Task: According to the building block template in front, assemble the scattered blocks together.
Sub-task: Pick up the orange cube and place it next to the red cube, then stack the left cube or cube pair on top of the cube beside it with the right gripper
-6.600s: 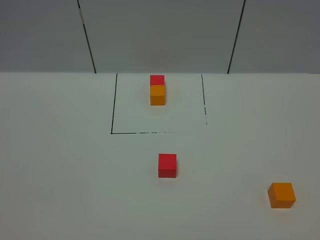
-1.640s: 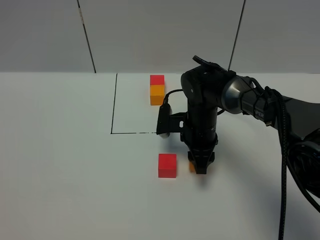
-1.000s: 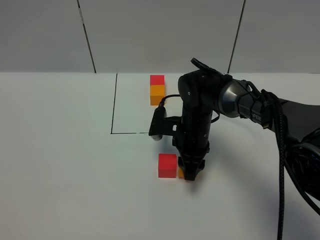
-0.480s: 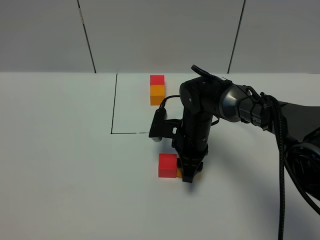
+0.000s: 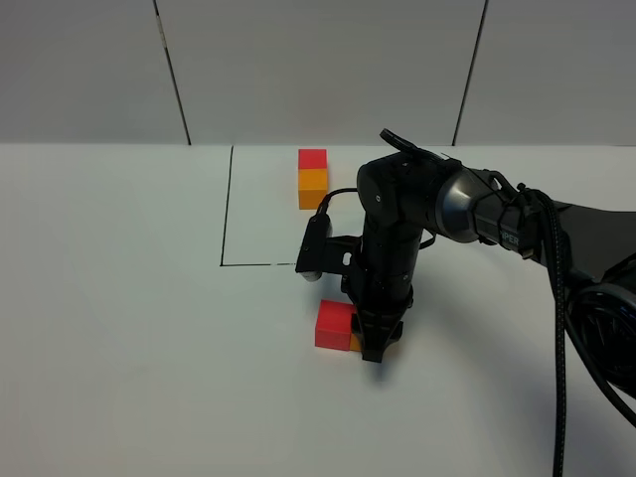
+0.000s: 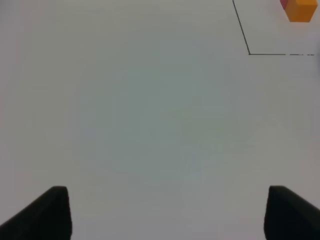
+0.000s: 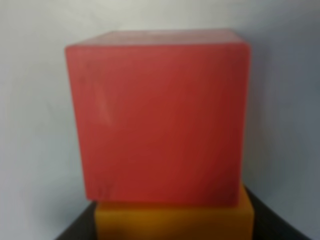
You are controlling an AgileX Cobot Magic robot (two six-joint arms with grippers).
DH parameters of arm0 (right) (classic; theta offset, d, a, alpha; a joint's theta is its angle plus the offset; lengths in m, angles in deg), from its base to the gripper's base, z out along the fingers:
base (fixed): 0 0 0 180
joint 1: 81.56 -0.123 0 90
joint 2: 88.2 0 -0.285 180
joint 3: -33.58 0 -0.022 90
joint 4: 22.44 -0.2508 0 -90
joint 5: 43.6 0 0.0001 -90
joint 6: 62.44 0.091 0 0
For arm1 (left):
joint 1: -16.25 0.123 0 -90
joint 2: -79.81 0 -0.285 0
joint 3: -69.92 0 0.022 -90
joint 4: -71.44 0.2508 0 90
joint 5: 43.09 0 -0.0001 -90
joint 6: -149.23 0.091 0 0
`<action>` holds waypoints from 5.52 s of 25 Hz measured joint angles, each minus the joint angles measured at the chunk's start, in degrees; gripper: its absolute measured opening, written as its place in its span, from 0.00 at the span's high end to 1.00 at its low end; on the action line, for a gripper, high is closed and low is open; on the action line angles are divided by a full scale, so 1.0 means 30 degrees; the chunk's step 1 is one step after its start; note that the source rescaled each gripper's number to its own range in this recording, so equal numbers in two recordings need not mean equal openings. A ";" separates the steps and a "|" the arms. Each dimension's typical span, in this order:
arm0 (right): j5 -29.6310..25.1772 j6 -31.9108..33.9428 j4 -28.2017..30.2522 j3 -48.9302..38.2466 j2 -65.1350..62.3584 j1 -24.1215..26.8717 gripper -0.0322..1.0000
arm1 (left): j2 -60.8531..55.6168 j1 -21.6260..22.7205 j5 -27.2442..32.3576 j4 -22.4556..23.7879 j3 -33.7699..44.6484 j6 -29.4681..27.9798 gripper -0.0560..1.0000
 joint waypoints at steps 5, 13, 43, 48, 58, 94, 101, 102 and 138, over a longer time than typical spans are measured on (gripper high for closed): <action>0.0000 -0.0233 0.0017 0.0000 0.0000 0.0000 0.96 | 0.0000 0.0000 0.0000 0.0000 0.0000 0.0000 0.33; -0.0061 -0.0368 0.0075 0.0000 0.0000 0.0000 0.90 | 0.0000 0.0000 0.0000 0.0000 0.0000 0.0000 0.33; 0.2368 1.8082 0.4436 -0.1760 -1.0490 0.2856 0.00 | 0.0000 0.0000 0.0000 0.0000 0.0000 0.0000 0.33; 0.5055 2.3243 0.8226 -0.6980 -1.4632 0.3585 0.00 | 0.0000 0.0000 0.0000 0.0000 0.0000 0.0000 0.33; 0.6629 2.9975 1.2565 -1.3909 -1.9432 0.3606 0.00 | 0.0000 0.0000 0.0000 0.0000 0.0000 0.0000 0.33; 0.1265 0.5124 0.6217 -0.2262 -0.3535 -0.3304 0.00 | 0.0000 0.0000 0.0000 0.0000 0.0000 0.0000 0.33; 0.3133 0.5063 0.5564 -0.2262 -0.2963 -0.3616 0.01 | 0.0000 0.0000 0.0000 0.0000 0.0000 0.0000 0.33; 0.3187 0.5063 0.5564 -0.2262 -0.2858 -0.3616 0.01 | 0.0000 0.0000 0.0000 0.0000 0.0000 0.0000 0.33; 0.3276 0.5049 0.4753 -0.2085 -0.0989 -0.3089 0.51 | 0.0000 0.0000 0.0000 0.0000 0.0000 0.0000 0.33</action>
